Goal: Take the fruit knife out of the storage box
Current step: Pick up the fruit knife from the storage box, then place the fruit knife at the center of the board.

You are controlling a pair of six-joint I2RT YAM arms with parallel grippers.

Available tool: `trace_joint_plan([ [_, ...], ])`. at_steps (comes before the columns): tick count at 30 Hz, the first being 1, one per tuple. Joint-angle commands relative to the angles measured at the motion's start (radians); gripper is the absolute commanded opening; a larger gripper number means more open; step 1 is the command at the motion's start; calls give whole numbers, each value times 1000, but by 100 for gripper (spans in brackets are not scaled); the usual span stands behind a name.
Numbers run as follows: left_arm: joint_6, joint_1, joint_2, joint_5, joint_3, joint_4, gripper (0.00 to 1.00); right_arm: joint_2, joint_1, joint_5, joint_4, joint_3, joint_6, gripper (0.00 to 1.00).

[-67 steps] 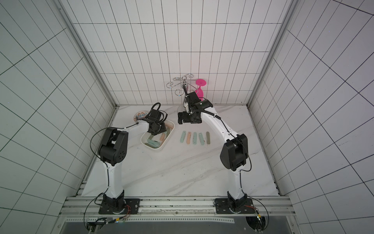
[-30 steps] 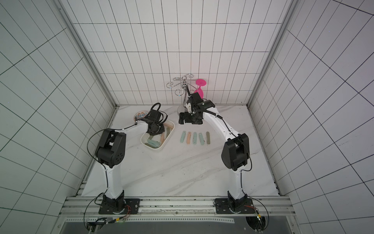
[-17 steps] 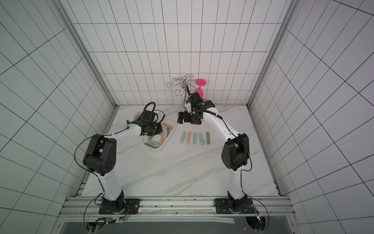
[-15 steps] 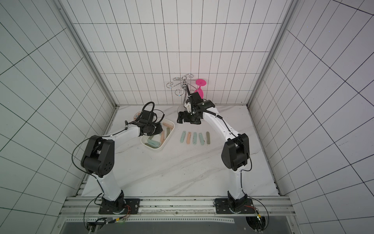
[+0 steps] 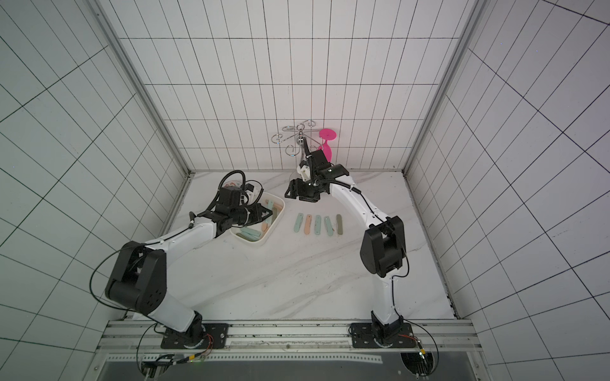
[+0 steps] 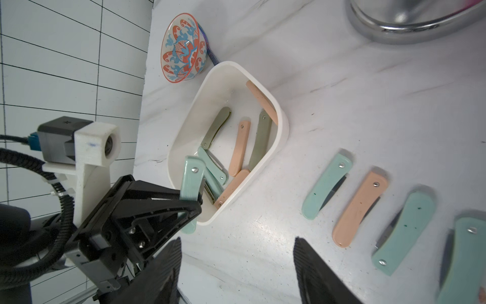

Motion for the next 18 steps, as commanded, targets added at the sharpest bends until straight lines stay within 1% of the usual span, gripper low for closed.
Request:
trace_joint_plan([
  [1, -39, -26, -43, 57, -15, 113, 3, 33, 13, -70, 31, -12, 35, 71],
  [5, -56, -56, -46, 57, -14, 143, 2, 49, 28, -85, 38, 1, 40, 76],
  [11, -62, -87, -25, 57, 7, 157, 2, 54, 41, -99, 40, 2, 45, 76],
  [18, -67, -108, -11, 51, 27, 170, 1, 48, 50, -106, 45, -18, 43, 66],
])
